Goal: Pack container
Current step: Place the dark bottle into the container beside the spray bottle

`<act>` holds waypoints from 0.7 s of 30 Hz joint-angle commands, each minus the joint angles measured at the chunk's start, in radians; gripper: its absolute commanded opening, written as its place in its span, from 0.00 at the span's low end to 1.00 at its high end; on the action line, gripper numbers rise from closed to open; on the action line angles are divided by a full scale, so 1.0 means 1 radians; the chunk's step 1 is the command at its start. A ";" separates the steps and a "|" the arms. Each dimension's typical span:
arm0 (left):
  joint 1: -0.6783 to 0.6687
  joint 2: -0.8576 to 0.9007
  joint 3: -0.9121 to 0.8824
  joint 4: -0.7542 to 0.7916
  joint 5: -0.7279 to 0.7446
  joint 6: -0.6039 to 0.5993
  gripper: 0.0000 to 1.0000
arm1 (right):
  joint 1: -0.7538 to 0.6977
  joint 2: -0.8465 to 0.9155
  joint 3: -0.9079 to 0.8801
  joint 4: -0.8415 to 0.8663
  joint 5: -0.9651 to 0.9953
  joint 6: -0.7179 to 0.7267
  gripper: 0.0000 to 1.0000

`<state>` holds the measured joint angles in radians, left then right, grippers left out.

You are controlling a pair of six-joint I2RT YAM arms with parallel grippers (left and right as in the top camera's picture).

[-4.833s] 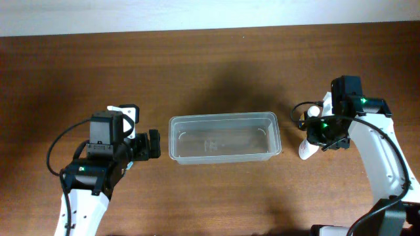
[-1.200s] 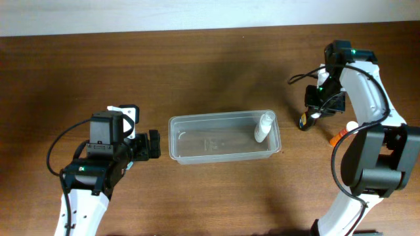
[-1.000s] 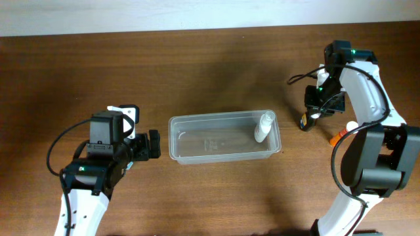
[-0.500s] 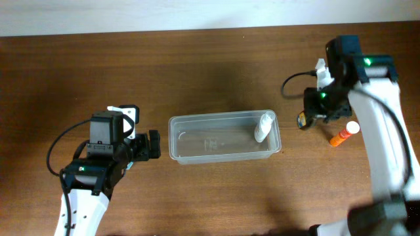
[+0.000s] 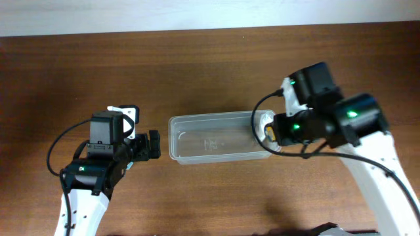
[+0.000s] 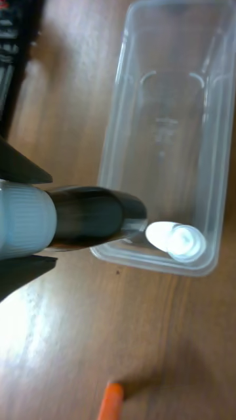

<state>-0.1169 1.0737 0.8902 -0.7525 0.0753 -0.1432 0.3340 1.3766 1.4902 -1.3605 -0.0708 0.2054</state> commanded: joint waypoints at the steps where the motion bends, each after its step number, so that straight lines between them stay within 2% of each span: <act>1: -0.003 0.001 0.023 -0.002 0.007 0.002 0.99 | 0.009 0.016 -0.100 0.072 0.019 0.026 0.08; 10: -0.003 0.001 0.023 -0.005 0.007 0.002 0.99 | 0.006 0.035 -0.333 0.302 0.023 0.025 0.08; 19: -0.003 0.003 0.023 -0.005 0.007 0.002 1.00 | 0.006 0.161 -0.358 0.338 0.027 0.024 0.10; 21: -0.003 0.005 0.023 -0.005 0.007 0.002 0.99 | 0.006 0.188 -0.358 0.338 0.027 0.024 0.15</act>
<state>-0.1169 1.0737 0.8902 -0.7570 0.0753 -0.1432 0.3347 1.5276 1.1404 -1.0203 -0.0570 0.2192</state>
